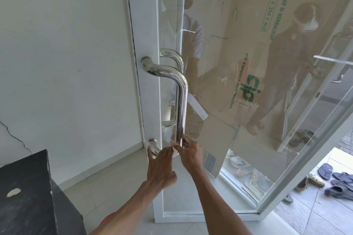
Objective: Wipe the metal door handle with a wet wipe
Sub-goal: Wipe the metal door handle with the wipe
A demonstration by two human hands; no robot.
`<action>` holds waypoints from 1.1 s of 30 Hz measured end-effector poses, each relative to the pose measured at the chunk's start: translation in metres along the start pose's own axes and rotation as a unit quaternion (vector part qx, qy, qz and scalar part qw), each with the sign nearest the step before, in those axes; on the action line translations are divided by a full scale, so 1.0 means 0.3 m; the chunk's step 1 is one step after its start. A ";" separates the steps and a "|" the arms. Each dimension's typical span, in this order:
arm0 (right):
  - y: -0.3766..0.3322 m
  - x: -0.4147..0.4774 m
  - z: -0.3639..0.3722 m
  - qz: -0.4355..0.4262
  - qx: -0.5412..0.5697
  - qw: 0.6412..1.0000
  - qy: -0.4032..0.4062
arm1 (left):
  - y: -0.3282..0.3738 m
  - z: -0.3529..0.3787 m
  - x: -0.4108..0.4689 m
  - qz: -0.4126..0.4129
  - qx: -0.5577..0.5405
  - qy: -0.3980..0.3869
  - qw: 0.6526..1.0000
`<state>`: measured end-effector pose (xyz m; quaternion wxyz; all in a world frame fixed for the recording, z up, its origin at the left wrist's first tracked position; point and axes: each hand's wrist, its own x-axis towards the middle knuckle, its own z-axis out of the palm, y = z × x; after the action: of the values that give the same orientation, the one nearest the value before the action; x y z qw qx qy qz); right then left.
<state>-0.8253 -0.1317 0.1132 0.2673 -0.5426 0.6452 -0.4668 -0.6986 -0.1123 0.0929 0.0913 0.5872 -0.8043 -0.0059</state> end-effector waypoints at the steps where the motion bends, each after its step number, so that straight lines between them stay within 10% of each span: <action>1: -0.002 -0.001 0.001 -0.002 -0.002 1.000 0.006 | 0.008 -0.002 -0.003 0.000 -0.013 -0.004 1.000; 18: -0.063 -0.029 -0.026 0.031 -0.066 0.997 -0.026 | -0.040 -0.102 0.002 0.009 -0.027 -0.120 0.992; 21: -0.081 -0.074 0.006 -0.023 -0.167 0.983 0.065 | -0.038 -0.102 -0.006 0.013 -0.020 -0.122 0.992; 24: -0.085 -0.154 0.059 -0.202 -0.180 0.943 0.192 | -0.057 -0.081 -0.008 0.010 -0.023 -0.131 0.991; 27: -0.071 -0.174 0.086 -0.368 -0.228 0.892 0.128 | -0.103 -0.077 -0.002 0.033 -0.023 -0.139 0.989; 33: -0.087 -0.132 0.122 -0.238 -0.605 0.751 -0.114 | -0.185 -0.084 -0.005 0.026 -0.047 -0.159 0.986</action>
<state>-0.7717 -0.1049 0.1145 -0.1648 -0.7764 0.6072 0.0379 -0.6419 -0.1256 0.1110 -0.0101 0.5527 -0.8224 -0.1348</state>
